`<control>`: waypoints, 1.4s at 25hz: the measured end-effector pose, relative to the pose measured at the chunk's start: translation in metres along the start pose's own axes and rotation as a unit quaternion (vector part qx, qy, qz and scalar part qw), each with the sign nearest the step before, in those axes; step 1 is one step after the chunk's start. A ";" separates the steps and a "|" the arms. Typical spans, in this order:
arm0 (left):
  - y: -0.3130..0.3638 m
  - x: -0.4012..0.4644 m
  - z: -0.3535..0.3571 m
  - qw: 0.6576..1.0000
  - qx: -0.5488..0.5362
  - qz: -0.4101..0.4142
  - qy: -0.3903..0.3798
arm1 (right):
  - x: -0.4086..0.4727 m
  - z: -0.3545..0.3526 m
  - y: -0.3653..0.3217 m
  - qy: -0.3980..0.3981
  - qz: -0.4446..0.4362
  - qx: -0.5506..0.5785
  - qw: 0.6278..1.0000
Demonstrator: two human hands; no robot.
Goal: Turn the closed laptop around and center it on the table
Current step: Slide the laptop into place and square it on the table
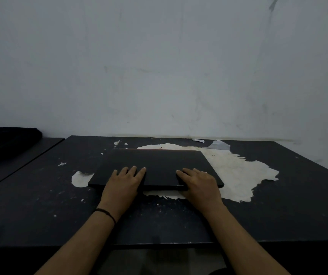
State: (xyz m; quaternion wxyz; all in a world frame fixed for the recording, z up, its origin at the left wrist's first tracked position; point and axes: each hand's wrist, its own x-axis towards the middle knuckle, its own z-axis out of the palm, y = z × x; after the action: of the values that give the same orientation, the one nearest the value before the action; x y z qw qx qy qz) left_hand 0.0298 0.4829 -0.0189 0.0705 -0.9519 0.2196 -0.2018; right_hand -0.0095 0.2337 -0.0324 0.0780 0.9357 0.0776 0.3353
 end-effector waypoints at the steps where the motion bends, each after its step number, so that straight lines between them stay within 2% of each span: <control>1: 0.000 -0.001 -0.001 1.000 -0.001 0.003 -0.001 | 0.000 -0.001 0.001 -0.003 0.010 0.016 1.000; 7: 0.001 -0.001 -0.003 0.999 -0.001 0.035 0.005 | -0.001 -0.006 0.006 -0.020 0.036 0.043 0.998; 25: -0.001 -0.001 0.003 0.999 -0.003 0.039 0.028 | -0.005 -0.009 0.008 0.009 0.053 0.110 0.992; 29: 0.001 -0.003 -0.001 0.999 0.007 0.044 0.024 | -0.006 -0.014 0.005 -0.010 0.082 0.131 0.988; 35: -0.002 -0.001 0.005 0.998 0.007 0.047 0.045 | -0.007 -0.019 0.002 -0.016 0.080 0.129 0.988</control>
State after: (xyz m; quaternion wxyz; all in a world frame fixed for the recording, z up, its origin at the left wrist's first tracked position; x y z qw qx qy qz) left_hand 0.0318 0.4857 -0.0229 0.0763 -0.9301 0.2652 -0.2422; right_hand -0.0266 0.2322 -0.0213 -0.0689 0.9464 0.0437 0.3126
